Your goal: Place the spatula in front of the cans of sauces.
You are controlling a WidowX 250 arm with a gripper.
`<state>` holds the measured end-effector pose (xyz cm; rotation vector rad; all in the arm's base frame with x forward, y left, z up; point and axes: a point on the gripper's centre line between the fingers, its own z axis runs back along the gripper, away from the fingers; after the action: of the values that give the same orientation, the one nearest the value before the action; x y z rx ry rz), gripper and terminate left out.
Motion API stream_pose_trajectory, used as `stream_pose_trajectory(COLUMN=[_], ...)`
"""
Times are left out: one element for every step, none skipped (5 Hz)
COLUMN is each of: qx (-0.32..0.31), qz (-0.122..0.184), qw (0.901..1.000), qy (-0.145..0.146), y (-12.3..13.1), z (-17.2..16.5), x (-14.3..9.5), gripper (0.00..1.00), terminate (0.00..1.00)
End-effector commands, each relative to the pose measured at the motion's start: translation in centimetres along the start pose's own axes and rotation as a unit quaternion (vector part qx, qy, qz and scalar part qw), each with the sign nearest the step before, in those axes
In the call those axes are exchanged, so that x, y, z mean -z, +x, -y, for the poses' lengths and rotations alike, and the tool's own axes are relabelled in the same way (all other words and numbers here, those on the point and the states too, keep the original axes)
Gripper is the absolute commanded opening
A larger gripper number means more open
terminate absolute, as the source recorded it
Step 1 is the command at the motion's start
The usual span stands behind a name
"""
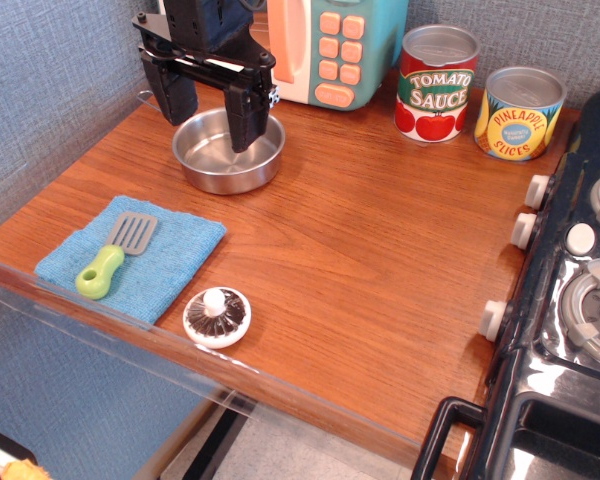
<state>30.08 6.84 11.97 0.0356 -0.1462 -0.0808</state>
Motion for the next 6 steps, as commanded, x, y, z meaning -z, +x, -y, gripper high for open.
stream_pose_trajectory(qx=[0.000, 0.007, 0.003, -0.019, -0.058, -0.088], qz=[0.000, 0.005, 0.010, 0.007, -0.026, -0.053], qw=[1.0000, 1.0000, 0.9999, 0.9996, 0.9972, 0.9933], qy=[0.000, 0.002, -0.003, 0.019, 0.039, 0.054], y=[0.0, -1.6, -4.2, -6.9, -8.2, -7.6], z=[0.0, -0.4, -1.4, -3.5, -5.5, -6.6], x=[0.0, -0.1, -0.6, -0.9, 1.3, 3.8], gripper=[1.00, 1.00, 1.00, 1.00, 1.00, 1.00], terminate=[0.00, 0.00, 0.00, 0.00, 0.00, 0.00])
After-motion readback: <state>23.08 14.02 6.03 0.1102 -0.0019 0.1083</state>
